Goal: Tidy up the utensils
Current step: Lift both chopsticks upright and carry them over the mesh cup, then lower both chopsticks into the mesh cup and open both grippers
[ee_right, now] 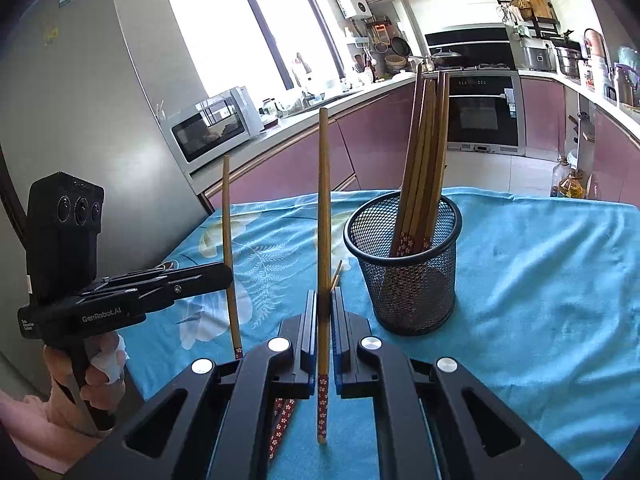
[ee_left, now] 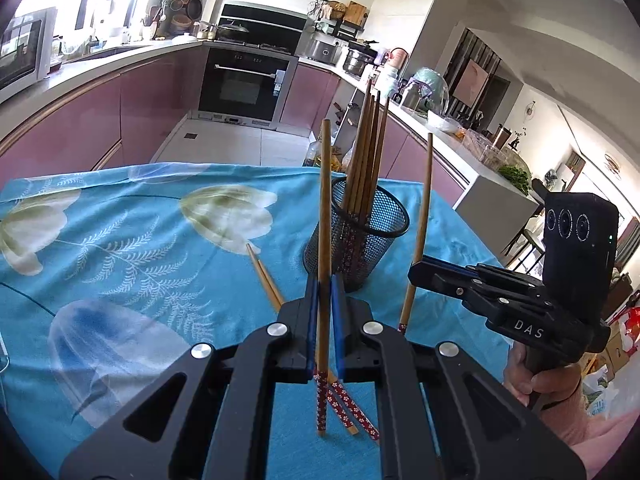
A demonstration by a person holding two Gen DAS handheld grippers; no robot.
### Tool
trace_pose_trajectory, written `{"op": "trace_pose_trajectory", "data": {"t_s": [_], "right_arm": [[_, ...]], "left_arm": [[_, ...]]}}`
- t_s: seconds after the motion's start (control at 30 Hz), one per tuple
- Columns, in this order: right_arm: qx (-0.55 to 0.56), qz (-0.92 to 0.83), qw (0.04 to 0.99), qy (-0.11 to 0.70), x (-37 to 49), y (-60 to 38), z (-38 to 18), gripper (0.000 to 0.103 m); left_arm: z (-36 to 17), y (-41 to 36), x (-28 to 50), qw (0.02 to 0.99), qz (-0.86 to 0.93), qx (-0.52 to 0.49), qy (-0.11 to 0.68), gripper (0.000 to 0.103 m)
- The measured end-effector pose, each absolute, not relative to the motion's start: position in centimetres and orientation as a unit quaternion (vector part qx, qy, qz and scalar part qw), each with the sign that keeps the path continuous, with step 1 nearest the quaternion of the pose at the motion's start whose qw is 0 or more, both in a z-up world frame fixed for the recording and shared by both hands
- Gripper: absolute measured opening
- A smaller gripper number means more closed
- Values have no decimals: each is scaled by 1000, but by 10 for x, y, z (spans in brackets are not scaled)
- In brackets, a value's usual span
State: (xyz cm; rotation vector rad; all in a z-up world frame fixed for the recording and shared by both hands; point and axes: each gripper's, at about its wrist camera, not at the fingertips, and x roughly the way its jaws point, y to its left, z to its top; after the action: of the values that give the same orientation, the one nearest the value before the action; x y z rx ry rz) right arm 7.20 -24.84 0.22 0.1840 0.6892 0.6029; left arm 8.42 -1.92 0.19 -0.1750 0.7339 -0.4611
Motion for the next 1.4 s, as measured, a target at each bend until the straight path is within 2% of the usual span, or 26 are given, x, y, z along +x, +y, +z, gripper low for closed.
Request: {"op": "trace_pose_trajectory", "data": {"t_s": [1.4], "right_arm": [[84, 270, 933, 222, 106, -278, 91, 6]], "left_arm": [[122, -56, 117, 933, -261, -67, 237, 7]]}}
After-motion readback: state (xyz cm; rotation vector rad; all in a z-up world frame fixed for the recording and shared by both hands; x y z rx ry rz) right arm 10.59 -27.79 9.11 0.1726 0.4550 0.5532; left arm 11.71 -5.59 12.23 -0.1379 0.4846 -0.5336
